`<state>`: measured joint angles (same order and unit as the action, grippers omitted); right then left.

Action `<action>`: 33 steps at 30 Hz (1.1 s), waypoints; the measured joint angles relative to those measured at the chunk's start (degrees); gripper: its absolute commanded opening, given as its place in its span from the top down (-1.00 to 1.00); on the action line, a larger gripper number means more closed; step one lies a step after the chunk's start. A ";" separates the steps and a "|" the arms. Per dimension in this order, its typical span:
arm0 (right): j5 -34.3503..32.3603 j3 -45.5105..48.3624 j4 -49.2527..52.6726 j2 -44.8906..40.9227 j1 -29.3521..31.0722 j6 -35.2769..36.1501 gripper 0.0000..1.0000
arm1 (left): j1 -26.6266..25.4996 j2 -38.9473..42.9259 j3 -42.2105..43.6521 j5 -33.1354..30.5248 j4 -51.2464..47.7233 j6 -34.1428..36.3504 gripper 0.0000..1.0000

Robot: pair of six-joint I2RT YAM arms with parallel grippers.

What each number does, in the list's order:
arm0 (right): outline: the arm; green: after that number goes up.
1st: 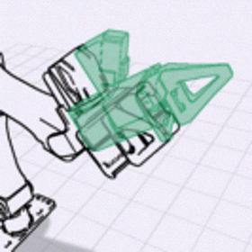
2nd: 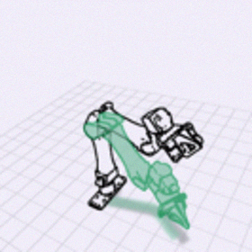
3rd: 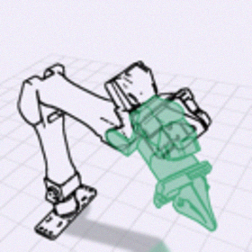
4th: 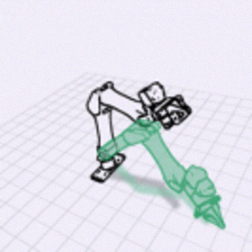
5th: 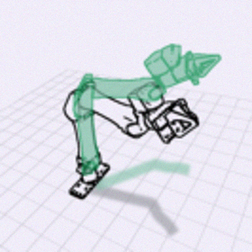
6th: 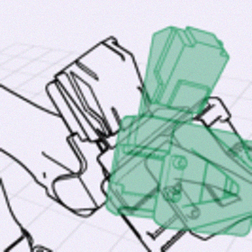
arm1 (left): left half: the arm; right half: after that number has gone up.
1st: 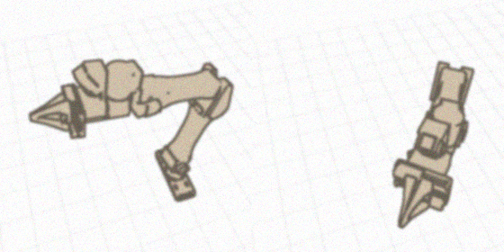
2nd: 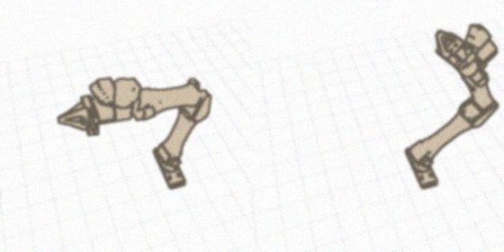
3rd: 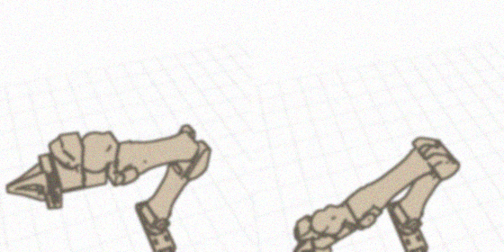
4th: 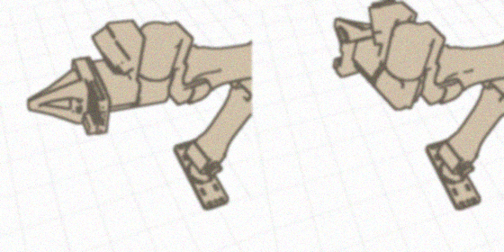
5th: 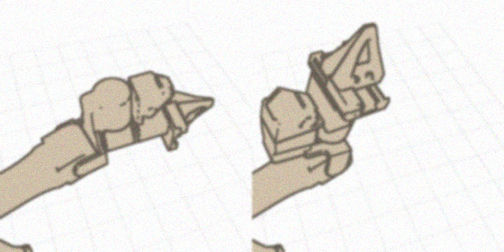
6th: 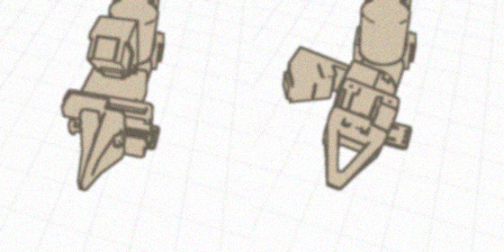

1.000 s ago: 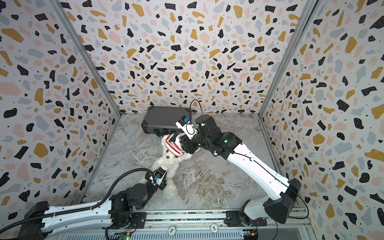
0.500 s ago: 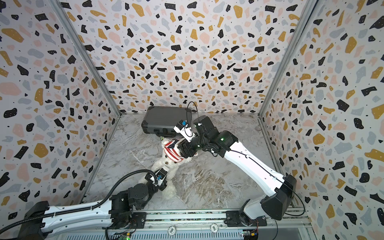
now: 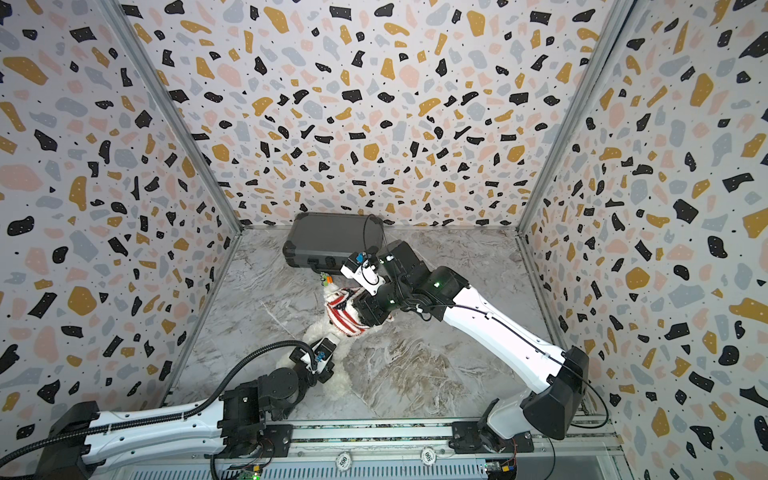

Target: Dress the teddy bear

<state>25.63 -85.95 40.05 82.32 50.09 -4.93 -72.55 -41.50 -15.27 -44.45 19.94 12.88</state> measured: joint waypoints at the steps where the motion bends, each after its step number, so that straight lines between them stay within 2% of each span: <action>1: -0.66 0.00 0.07 -0.15 0.59 0.02 0.06 | 0.00 0.00 0.00 -0.11 -0.15 0.00 1.00; 8: -7.87 0.68 0.42 -2.01 5.70 -0.11 0.19 | -0.09 0.00 0.00 -0.44 -0.22 -0.04 1.00; 20: -12.15 4.50 -0.76 -3.76 5.77 0.02 1.00 | -0.13 0.07 0.00 0.07 -1.55 -0.94 1.00; 26: -11.34 7.80 -3.91 -5.33 5.14 0.07 1.00 | -0.13 -0.04 0.00 -0.04 -1.97 -2.27 0.99; 29: -9.62 11.74 -6.97 -7.82 2.95 0.00 1.00 | -0.17 -1.44 0.00 -0.20 -1.62 -3.78 0.39; 33: -7.23 17.90 -11.39 -11.37 -0.96 -0.59 1.00 | -0.33 -3.63 0.00 -0.46 -0.76 -6.60 -0.02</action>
<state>18.39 -68.05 28.67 70.96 49.12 -5.52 -72.88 -45.12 -15.27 -44.91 19.18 6.28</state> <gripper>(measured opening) 0.097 0.416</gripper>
